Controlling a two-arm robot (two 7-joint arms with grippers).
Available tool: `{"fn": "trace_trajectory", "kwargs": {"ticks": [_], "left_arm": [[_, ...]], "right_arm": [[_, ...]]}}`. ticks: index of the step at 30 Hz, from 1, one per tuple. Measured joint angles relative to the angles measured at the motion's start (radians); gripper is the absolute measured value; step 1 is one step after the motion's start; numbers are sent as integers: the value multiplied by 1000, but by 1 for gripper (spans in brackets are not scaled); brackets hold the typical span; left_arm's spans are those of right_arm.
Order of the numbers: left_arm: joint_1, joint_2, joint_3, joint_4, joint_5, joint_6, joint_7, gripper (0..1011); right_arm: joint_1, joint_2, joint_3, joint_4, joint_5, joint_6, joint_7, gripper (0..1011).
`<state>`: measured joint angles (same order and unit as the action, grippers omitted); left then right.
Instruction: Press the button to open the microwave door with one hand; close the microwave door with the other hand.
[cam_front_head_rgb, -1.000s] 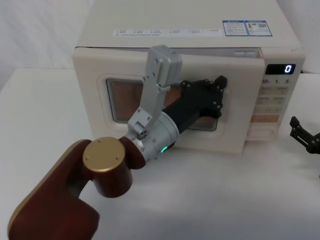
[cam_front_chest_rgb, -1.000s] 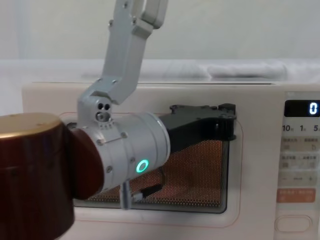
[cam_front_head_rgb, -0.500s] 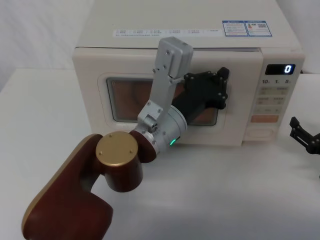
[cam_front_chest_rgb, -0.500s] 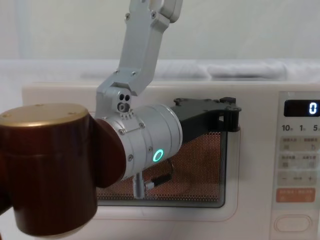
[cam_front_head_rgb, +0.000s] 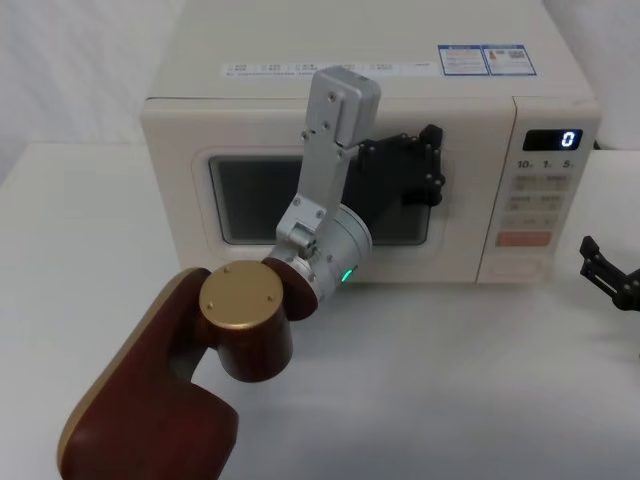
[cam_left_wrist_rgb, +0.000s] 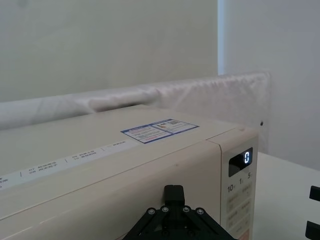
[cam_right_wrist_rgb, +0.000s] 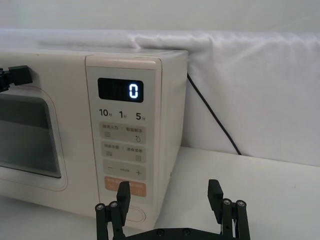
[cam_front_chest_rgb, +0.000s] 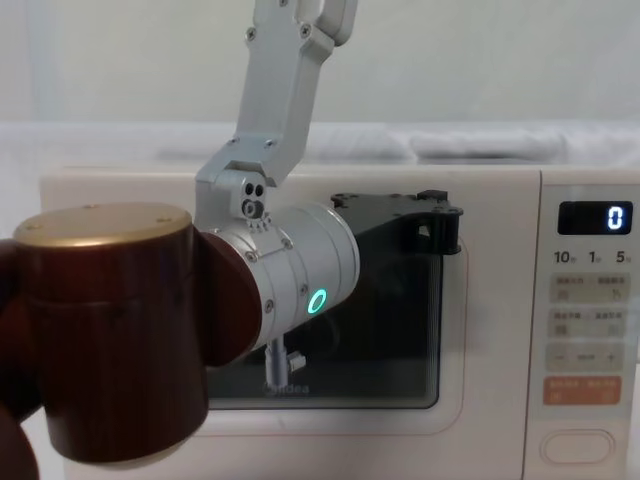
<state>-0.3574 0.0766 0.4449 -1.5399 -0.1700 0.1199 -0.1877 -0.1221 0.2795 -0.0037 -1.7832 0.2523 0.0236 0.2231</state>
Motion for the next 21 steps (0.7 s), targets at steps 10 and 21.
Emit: {"fn": "trace_trajectory", "kwargs": {"ticks": [10,21], "left_arm": [[55,40,-16,-66,-87,-15,-128,0],[177,138,-11,-182,-127,-44,-139,0]], "right_arm": [[0,0,0,0,0,0,0,1002],[0,0,0,0,0,0,0,1002]]}}
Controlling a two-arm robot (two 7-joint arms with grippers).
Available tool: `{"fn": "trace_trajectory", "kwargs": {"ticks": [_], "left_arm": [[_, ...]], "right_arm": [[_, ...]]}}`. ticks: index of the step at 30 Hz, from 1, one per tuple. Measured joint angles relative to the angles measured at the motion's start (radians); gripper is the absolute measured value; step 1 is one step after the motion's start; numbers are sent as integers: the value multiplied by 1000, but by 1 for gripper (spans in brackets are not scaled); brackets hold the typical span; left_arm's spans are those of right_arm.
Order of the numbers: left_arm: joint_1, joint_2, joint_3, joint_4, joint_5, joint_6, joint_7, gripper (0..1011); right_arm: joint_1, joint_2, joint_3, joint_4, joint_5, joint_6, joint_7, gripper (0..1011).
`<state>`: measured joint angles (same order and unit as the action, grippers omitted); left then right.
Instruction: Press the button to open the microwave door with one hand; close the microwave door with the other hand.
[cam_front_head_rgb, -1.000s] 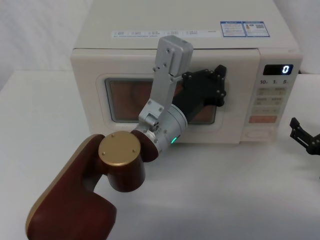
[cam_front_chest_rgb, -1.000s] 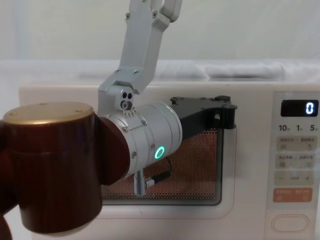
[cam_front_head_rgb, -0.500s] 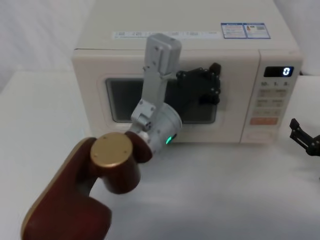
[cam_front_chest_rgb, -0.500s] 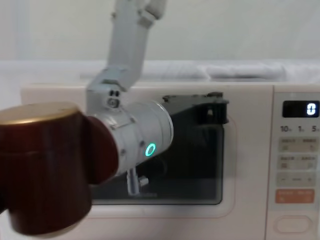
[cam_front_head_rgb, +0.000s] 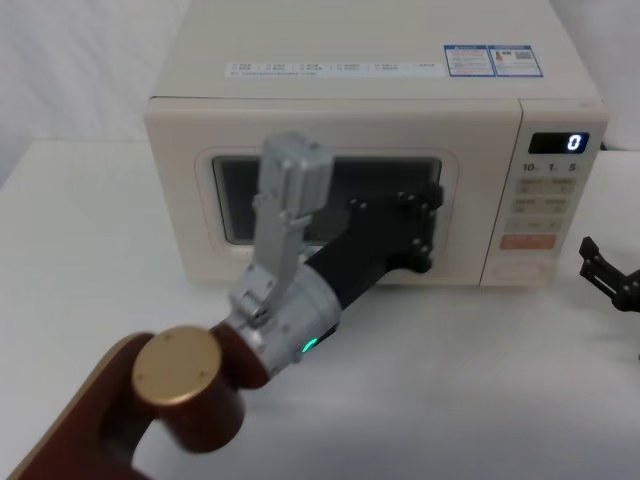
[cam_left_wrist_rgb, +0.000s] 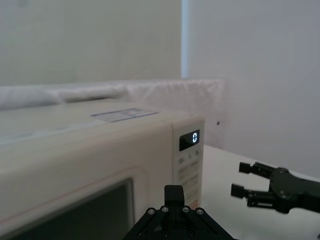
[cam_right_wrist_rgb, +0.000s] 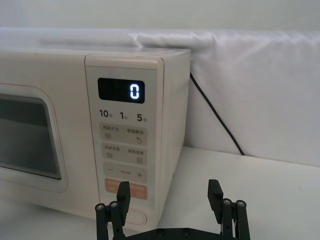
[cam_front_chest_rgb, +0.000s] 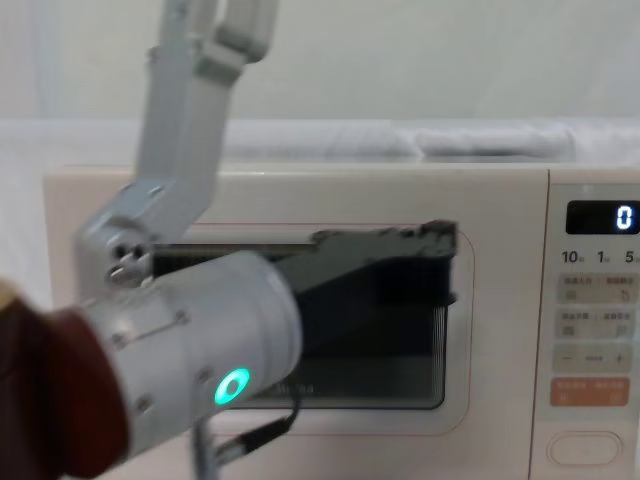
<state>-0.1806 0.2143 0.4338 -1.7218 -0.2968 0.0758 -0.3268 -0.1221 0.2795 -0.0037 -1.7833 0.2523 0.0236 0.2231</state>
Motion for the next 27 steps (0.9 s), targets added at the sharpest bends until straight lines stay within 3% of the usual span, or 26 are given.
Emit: {"fn": "trace_trajectory", "kwargs": {"ticks": [8,20,27], "left_arm": [[93,33,-49,-50,4,-22,64,0],[285,39,-199,-126,55,-95,203,0],[343,27,-275,-120,65,-112,249,0]], "right_arm": [[0,0,0,0,0,0,0,1002],[0,0,0,0,0,0,0,1002],[0,0,0,0,0,0,0,1002]]}}
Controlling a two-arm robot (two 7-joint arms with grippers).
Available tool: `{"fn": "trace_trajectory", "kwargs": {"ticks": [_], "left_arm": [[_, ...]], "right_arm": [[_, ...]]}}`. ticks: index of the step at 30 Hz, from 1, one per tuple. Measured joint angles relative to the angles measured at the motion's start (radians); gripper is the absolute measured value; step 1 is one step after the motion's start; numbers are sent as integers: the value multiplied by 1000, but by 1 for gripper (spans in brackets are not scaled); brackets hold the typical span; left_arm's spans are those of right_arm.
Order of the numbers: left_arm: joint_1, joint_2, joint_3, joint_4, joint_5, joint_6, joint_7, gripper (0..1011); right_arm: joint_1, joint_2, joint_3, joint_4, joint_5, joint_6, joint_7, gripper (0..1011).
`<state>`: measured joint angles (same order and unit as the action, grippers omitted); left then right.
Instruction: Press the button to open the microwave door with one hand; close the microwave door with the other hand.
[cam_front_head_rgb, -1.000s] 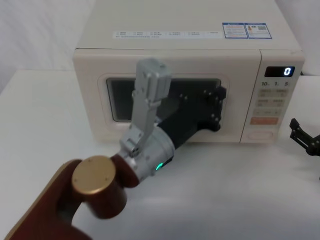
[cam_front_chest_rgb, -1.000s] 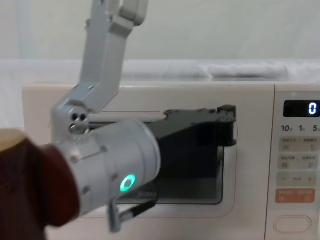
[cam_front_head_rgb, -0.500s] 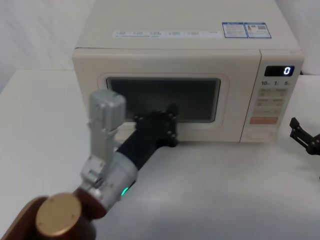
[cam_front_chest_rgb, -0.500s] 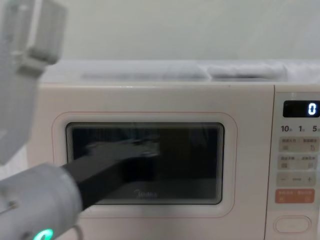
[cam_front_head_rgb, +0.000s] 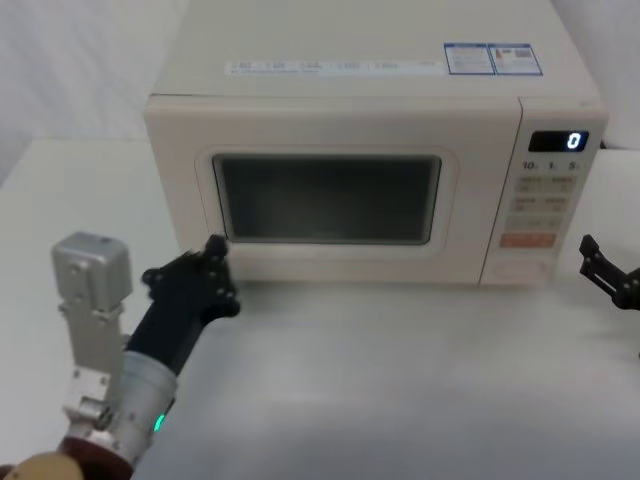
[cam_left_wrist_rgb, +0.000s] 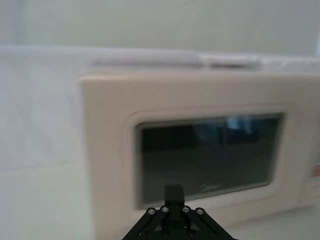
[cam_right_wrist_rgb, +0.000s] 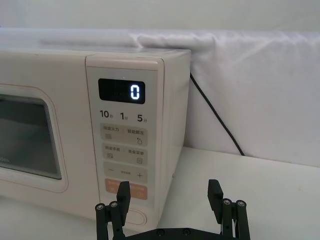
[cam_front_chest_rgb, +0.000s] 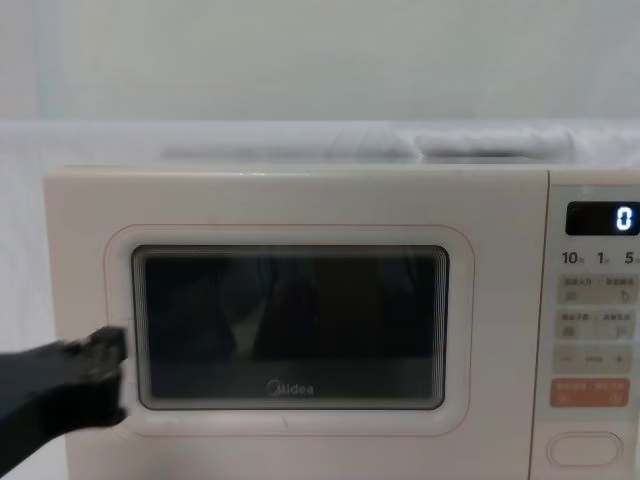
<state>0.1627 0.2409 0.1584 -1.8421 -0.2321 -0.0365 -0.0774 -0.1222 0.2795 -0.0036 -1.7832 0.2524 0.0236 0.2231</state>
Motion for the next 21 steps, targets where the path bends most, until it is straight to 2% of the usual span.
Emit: {"fn": "trace_trajectory", "kwargs": {"ticks": [8,21], "left_arm": [[31,-17,-58,32,26,-21,30,0],[30,-49,-122,99,42,-41,48,0]], "right_arm": [[0,0,0,0,0,0,0,1002],[0,0,0,0,0,0,0,1002]]}}
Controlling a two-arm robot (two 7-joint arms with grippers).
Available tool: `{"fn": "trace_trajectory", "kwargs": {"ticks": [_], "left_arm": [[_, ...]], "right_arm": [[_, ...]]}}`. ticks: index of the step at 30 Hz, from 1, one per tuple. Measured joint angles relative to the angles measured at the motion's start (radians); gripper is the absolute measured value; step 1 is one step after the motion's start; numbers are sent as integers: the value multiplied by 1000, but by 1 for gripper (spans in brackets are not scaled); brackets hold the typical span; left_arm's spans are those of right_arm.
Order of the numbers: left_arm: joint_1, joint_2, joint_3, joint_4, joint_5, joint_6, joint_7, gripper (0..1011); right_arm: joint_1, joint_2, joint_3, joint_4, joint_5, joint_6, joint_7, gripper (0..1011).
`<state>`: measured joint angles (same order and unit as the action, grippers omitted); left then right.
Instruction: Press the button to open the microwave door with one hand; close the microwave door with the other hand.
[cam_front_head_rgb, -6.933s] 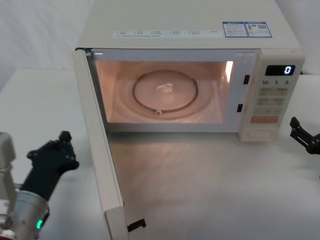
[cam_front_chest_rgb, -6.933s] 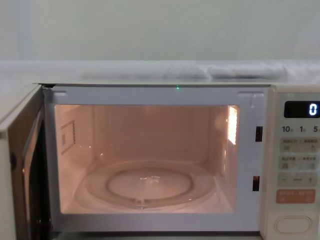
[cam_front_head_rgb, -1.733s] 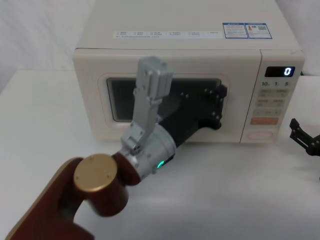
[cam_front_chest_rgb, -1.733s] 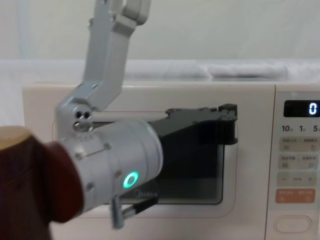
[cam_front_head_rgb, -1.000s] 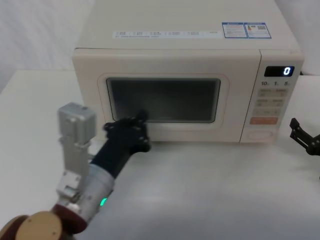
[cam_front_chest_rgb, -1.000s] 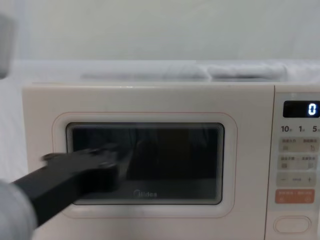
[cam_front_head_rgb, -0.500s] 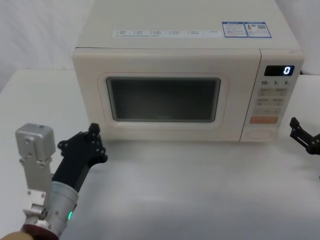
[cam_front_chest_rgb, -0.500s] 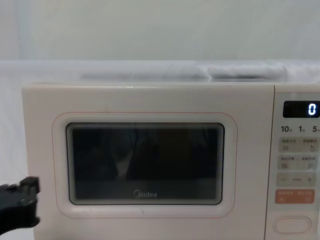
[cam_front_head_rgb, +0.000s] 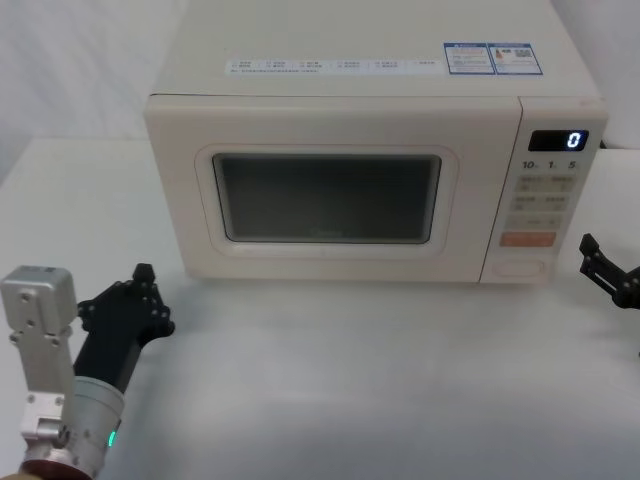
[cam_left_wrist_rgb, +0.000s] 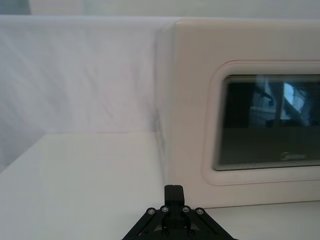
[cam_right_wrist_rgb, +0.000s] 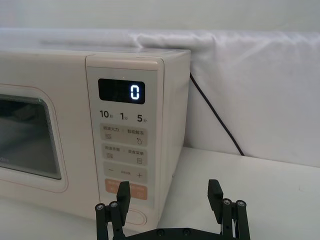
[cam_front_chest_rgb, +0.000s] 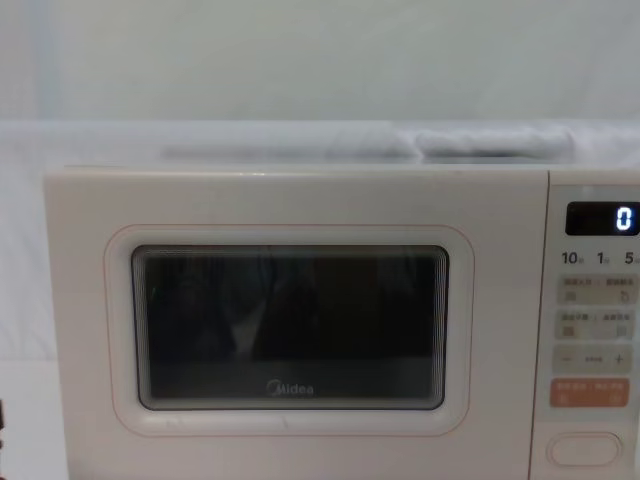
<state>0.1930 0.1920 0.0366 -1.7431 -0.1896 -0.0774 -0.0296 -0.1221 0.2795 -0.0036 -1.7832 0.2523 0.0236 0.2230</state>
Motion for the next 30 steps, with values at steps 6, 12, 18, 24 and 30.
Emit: {"fn": "trace_trajectory", "kwargs": {"ticks": [6,12,18,24,30], "left_arm": [[-9,-12,-34,25,-6,11,-8,0],[-16,-24,-53,37,-12,44,-17,0],[-22,-41,-69,50,-10,65,-23,0],[-24,-50,-80,58,0,73,-36,0],[-25,-50,-81,60,21,77,-49,0]], "right_arm": [[0,0,0,0,0,0,0,1002],[0,0,0,0,0,0,0,1002],[0,0,0,0,0,0,0,1002],[0,0,0,0,0,0,0,1002],[0,0,0,0,0,0,0,1002]]}}
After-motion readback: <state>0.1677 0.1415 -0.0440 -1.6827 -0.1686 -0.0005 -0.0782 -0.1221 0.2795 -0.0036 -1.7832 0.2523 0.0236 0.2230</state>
